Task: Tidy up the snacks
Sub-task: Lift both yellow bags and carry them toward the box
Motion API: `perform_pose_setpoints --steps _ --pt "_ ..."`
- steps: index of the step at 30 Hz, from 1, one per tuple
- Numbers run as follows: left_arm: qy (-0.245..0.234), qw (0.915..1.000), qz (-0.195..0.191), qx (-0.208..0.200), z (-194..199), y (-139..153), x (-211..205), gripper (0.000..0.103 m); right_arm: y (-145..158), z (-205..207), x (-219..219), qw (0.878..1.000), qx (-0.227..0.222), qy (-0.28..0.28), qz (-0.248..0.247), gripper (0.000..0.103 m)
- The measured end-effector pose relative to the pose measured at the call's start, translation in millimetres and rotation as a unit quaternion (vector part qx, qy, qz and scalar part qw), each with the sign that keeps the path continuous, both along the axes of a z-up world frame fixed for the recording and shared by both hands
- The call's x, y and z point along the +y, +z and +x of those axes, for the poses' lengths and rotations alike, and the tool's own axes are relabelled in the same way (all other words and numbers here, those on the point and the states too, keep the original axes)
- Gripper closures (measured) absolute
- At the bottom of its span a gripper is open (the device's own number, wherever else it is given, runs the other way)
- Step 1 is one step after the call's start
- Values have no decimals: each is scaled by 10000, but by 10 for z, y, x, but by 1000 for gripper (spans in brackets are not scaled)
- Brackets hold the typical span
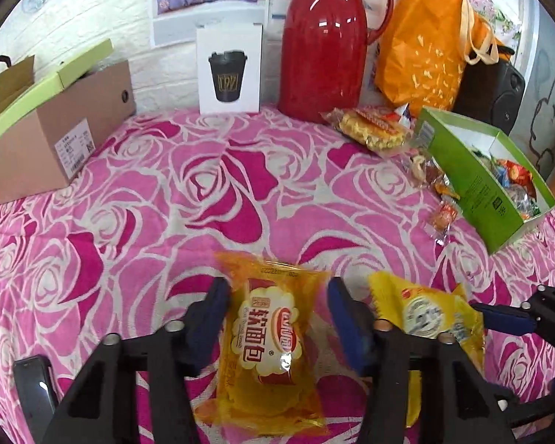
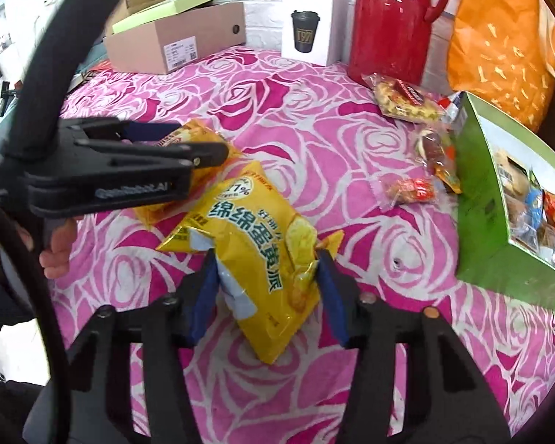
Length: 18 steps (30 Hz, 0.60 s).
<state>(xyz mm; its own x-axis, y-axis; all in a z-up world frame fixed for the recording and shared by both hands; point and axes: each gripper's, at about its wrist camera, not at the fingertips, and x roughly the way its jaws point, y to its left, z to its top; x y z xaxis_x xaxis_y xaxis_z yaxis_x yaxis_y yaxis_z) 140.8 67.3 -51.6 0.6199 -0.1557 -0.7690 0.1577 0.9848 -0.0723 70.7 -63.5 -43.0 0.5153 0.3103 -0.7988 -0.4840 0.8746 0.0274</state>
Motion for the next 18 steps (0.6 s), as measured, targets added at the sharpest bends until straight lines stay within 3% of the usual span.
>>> perform_pose_setpoints --steps 5,10,14,18 --pt "-43 10000 37 -61 -40 -14 -8 65 58 -45 -79 9998 -20 -84 197 57" --pt "-146 9997 -122 -122 -111 99 -49 67 225 -143 -189 9987 -206 -180 424 58" --pt "-383 9980 -258 -431 -170 390 -224 67 496 -218 -440 9954 -557 -439 644 58" --pt "-857 9920 -390 -844 -191 775 -585 67 788 -217 -882 9859 -1014 -1073 791 58"
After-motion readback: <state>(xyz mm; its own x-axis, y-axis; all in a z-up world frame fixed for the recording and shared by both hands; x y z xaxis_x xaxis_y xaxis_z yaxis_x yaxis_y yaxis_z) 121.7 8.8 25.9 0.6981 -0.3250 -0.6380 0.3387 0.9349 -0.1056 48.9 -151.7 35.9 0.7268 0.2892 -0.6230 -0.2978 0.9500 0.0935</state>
